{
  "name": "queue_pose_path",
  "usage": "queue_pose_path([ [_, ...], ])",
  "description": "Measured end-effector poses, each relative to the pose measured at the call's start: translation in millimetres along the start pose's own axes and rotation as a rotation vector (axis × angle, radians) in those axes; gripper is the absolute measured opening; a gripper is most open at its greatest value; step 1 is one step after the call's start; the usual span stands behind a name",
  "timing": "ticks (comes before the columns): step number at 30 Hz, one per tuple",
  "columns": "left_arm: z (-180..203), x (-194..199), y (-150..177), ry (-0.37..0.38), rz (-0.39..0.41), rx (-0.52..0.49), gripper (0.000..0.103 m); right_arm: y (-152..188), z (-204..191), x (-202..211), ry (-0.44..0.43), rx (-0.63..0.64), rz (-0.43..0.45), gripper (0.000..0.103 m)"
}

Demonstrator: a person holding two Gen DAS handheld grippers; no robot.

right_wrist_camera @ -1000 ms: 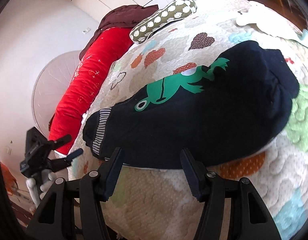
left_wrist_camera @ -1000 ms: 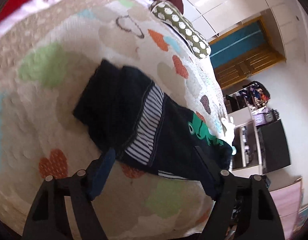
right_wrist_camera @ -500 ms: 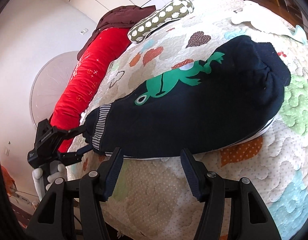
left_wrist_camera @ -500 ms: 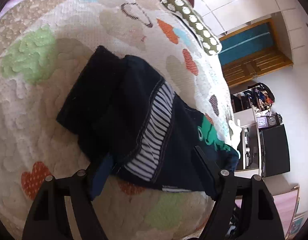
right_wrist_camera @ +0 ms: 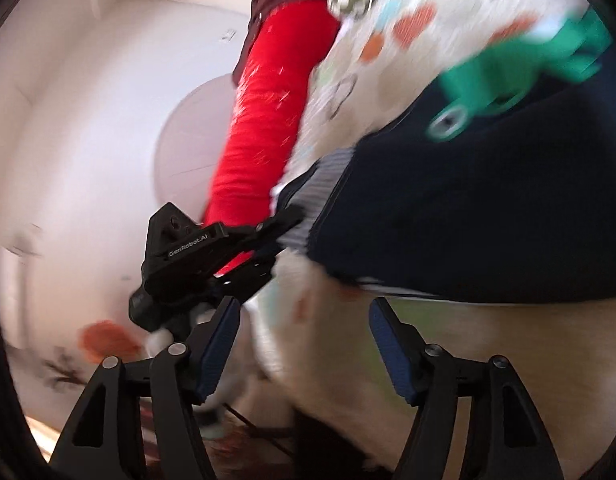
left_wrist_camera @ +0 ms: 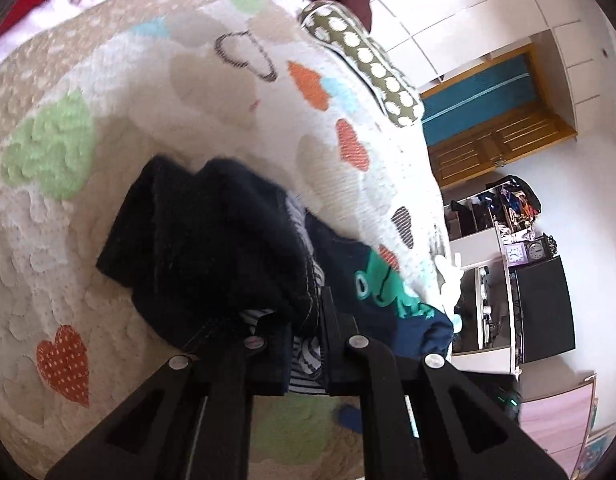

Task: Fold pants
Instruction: 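Lift and unfold the pants with both grippers, spreading them flat on the quilt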

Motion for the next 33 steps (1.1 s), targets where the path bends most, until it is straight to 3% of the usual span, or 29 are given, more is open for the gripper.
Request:
queue_pose_path([
  [3, 6.8, 3.5, -1.0, 0.014, 0.011, -0.014, 0.010, -11.0, -2.6, -29.2, -0.027, -0.052, -0.041, 0.073],
  [5, 7.2, 6.0, -2.1, 0.018, 0.012, -0.015, 0.010, -19.4, 1.5, -36.9, 0.027, -0.078, -0.024, 0.073],
  [8, 3.3, 9.8, -2.7, 0.029, 0.008, -0.008, 0.010, -29.6, 14.3, -13.4, 0.147, -0.102, 0.102, 0.073],
  [14, -9.0, 14.3, -0.4, 0.038, 0.012, 0.002, 0.010, -35.9, 65.5, 79.5, 0.479, -0.171, 0.314, 0.072],
  [17, -10.2, 12.8, 3.6, 0.029, 0.012, 0.005, 0.010, -33.4, 88.7, 104.7, 0.530, -0.239, 0.334, 0.051],
  [19, -9.3, 14.6, 5.7, 0.016, 0.015, -0.002, 0.010, -31.9, 93.9, 112.2, 0.569, -0.264, 0.336, 0.022],
  [21, -7.2, 17.9, 5.6, 0.006, 0.019, -0.012, 0.010, -26.7, 97.8, 119.6, 0.588, -0.268, 0.340, 0.010],
  [25, -2.0, 18.8, -5.7, -0.014, 0.023, -0.027, 0.010, -20.9, 72.9, 123.2, 0.560, -0.184, 0.344, 0.006],
  [28, 0.2, 8.9, -28.2, -0.040, 0.016, -0.021, 0.010, -38.0, 50.2, 128.4, 0.524, -0.125, 0.343, 0.006],
  [33, -5.4, -22.9, -82.7, -0.110, 0.035, -0.021, 0.010, -106.5, 32.8, 122.1, 0.604, -0.055, 0.342, 0.006],
])
Point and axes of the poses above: each gripper's, at about its wrist camera, not at the fingertips, and x roughly against the way its jaws point, z to its right, y to its underside, the point moved 2 cm from there along -x, roughly the way its jaws point, and after that the axes turned 15 degrees about y, right-handed, at the moved point
